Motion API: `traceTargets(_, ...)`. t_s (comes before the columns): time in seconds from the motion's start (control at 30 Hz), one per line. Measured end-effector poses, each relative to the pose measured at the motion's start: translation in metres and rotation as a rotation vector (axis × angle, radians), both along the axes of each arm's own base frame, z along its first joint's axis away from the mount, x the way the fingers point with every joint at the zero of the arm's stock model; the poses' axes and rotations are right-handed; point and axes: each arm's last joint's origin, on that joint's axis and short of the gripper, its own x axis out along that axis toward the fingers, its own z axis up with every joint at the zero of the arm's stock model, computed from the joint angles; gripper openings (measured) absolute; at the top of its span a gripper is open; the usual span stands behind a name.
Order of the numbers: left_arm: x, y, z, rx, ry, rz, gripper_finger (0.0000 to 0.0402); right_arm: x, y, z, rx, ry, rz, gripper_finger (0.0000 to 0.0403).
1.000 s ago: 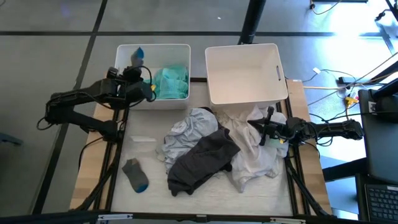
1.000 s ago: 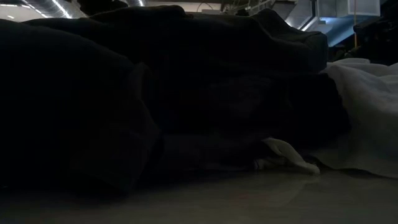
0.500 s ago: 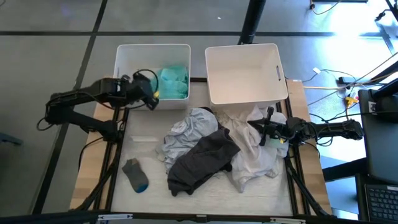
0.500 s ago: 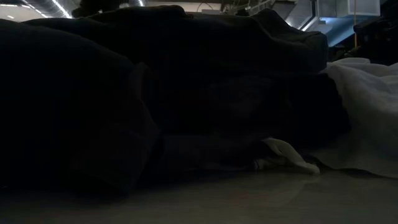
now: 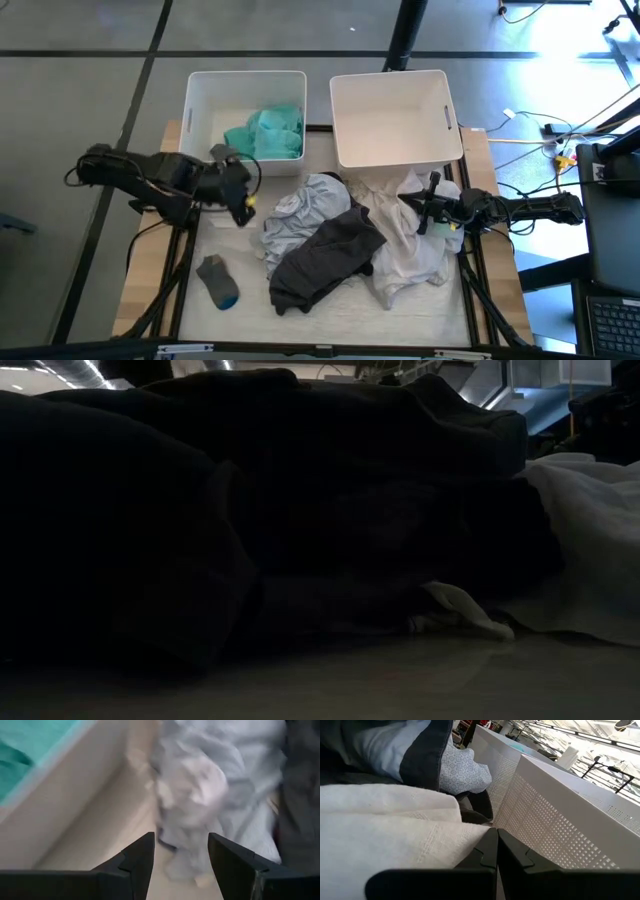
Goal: Sort clothes
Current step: Put the gray sock into the left white laundry bin
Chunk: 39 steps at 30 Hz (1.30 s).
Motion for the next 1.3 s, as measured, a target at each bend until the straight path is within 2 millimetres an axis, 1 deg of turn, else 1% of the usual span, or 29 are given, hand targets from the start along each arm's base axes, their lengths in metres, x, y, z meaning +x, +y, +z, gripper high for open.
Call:
traceTargets(0.2, 0.006, -0.032, -0.036, -0.100, 0.154, -0.077, 0.0173, 0.000, 0.000, 0.000, 0.000, -0.001, 0.000, 0.0010)
traceTargets(0.5, 0.007, -0.072, -0.094, -0.261, 0.368, -0.035, 0.0171, 0.000, 0.000, 0.000, 0.000, -0.005, 0.001, 0.0010)
traceTargets(0.67, 0.004, -0.089, -0.124, -0.322, 0.458, -0.027, 0.0171, 0.000, 0.000, 0.000, 0.000, -0.005, 0.001, 0.0010)
traceTargets(0.87, -0.006, -0.098, -0.155, -0.322, 0.553, -0.010, 0.0171, 0.000, 0.000, 0.001, 0.000, -0.005, 0.001, 0.0010)
traceTargets(1.0, -0.015, -0.102, -0.172, -0.359, 0.587, -0.012, 0.0171, 0.000, 0.000, 0.001, -0.006, -0.004, 0.001, 0.0010)
traceTargets(1.1, -0.021, -0.102, -0.184, -0.368, 0.590, -0.009, 0.0171, 0.000, 0.000, 0.001, -0.007, -0.004, 0.001, 0.0010)
traceTargets(1.3, -0.032, -0.095, -0.203, -0.346, 0.618, 0.000, 0.0166, 0.000, 0.000, 0.001, -0.010, -0.003, 0.001, 0.0010)
